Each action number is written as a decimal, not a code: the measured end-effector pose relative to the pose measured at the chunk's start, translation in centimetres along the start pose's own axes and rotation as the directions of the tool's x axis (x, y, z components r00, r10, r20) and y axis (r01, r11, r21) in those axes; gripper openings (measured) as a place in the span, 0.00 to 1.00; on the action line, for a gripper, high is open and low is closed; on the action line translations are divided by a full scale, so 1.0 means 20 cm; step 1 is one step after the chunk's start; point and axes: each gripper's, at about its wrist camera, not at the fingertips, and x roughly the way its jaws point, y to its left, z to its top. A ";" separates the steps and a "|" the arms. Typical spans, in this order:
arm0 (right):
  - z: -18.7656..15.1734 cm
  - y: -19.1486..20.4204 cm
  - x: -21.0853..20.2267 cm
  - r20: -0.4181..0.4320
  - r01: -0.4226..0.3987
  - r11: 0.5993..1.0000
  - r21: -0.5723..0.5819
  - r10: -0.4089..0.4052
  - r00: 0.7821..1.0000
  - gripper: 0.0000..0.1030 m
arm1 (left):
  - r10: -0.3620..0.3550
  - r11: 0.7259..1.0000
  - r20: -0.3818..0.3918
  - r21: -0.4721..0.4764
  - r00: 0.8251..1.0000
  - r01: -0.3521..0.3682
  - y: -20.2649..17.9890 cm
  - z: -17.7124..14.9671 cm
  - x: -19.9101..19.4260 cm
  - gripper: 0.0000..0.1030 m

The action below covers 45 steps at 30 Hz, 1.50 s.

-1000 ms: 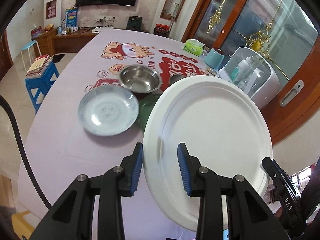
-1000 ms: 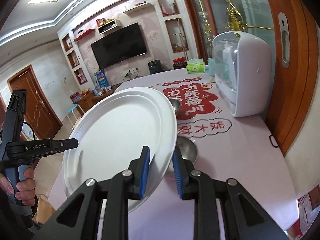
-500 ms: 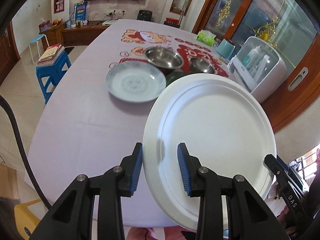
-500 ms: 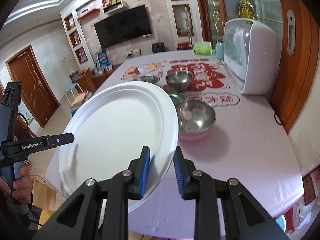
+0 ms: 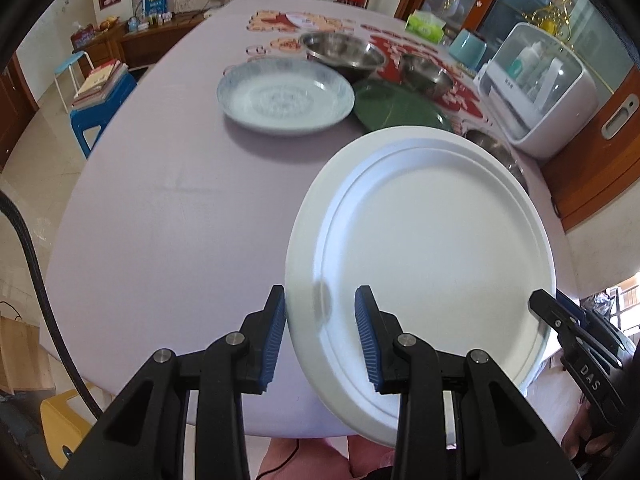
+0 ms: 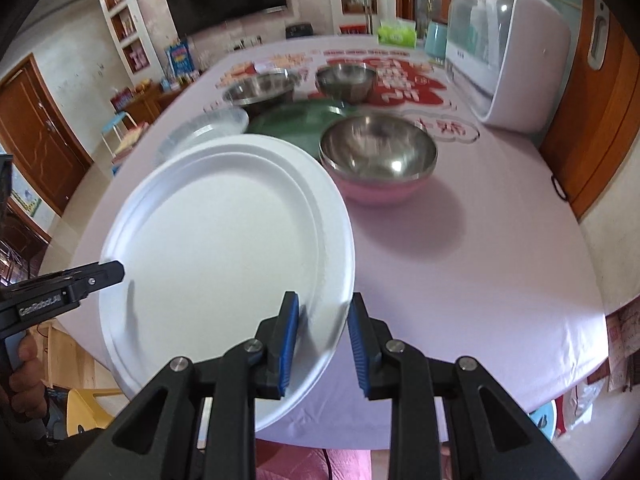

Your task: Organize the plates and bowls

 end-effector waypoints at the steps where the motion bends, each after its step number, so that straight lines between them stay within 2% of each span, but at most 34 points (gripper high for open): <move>1: -0.01 0.00 0.03 -0.020 0.004 1.000 0.003 -0.004 1.000 0.26 | -0.003 1.000 -0.012 0.003 1.000 0.004 0.01 -0.01 0.02 0.32; 6: -0.01 -0.02 0.13 -0.107 0.003 1.000 0.024 -0.001 0.994 0.26 | -0.012 1.000 -0.068 -0.010 0.998 0.011 0.03 0.00 0.11 0.32; 11: -0.01 -0.03 0.21 -0.154 0.014 1.000 0.022 -0.011 0.988 0.26 | -0.007 1.000 -0.108 -0.010 0.994 0.006 0.03 0.01 0.19 0.32; 21: 0.03 -0.05 0.31 -0.213 0.008 1.000 0.017 -0.004 0.977 0.27 | 0.012 1.000 -0.163 -0.013 0.987 -0.014 0.01 0.07 0.34 0.32; 39: 0.12 -0.09 0.46 -0.274 -0.004 1.000 -0.018 -0.001 0.962 0.27 | 0.049 0.998 -0.207 -0.029 0.977 -0.057 -0.02 0.13 0.45 0.32; 42: 0.12 -0.09 0.46 -0.278 -0.014 1.000 -0.021 0.008 0.960 0.29 | 0.060 0.997 -0.209 -0.028 0.976 -0.068 -0.03 0.12 0.46 0.32; 44: 0.11 -0.08 0.47 -0.279 -0.023 0.999 -0.029 0.014 0.960 0.35 | 0.066 0.997 -0.212 -0.028 0.975 -0.073 -0.05 0.12 0.47 0.32; 45: 0.12 -0.08 0.47 -0.280 -0.028 0.999 -0.033 0.017 0.960 0.42 | 0.069 0.997 -0.212 -0.029 0.975 -0.076 -0.05 0.11 0.47 0.32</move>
